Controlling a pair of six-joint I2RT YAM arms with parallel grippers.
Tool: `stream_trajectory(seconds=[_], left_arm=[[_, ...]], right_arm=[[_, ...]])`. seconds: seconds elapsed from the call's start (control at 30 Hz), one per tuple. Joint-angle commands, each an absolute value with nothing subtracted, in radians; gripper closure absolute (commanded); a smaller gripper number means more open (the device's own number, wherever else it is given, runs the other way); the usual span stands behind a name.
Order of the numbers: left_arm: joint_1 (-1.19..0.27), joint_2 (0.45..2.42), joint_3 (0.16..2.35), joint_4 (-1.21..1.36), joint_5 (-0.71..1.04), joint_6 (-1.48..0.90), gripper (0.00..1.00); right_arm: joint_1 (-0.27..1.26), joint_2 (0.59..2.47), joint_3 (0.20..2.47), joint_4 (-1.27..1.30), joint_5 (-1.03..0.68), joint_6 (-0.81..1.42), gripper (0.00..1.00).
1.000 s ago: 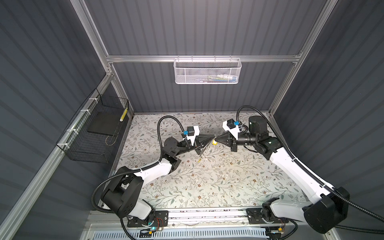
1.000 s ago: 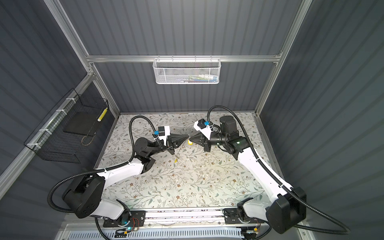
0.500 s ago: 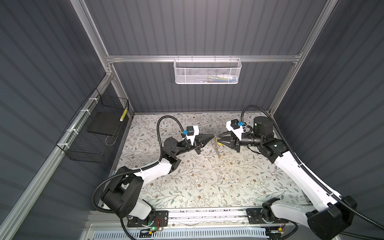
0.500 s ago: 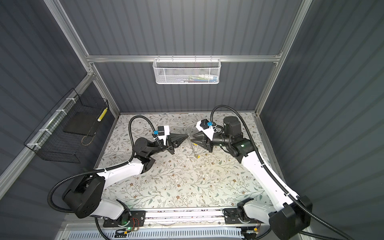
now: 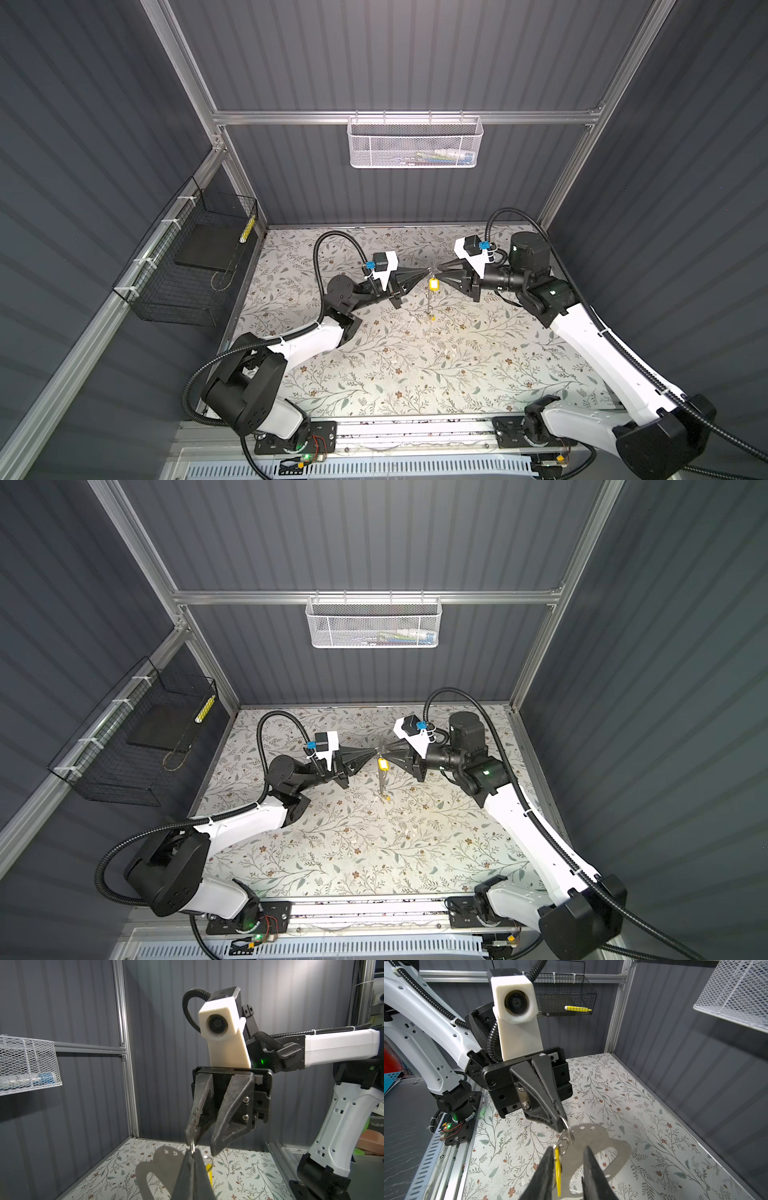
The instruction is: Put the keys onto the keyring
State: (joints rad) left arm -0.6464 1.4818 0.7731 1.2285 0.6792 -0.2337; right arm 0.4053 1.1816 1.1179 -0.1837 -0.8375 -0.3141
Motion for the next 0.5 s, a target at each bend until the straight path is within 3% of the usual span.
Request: stream_trajectory(seconds=[0.0, 0.47], left_arm=[[-0.647, 1.480, 0.793, 1.287, 0.696, -0.242, 1.00], [-0.647, 1.503, 0.808, 1.295, 0.710, -0.255, 1.00]], right_arm=[[0.402, 1.192, 1.135, -0.170, -0.840, -0.304, 0.77], [0.403, 1.220, 1.152, -0.171, -0.867, -0.302, 0.82]])
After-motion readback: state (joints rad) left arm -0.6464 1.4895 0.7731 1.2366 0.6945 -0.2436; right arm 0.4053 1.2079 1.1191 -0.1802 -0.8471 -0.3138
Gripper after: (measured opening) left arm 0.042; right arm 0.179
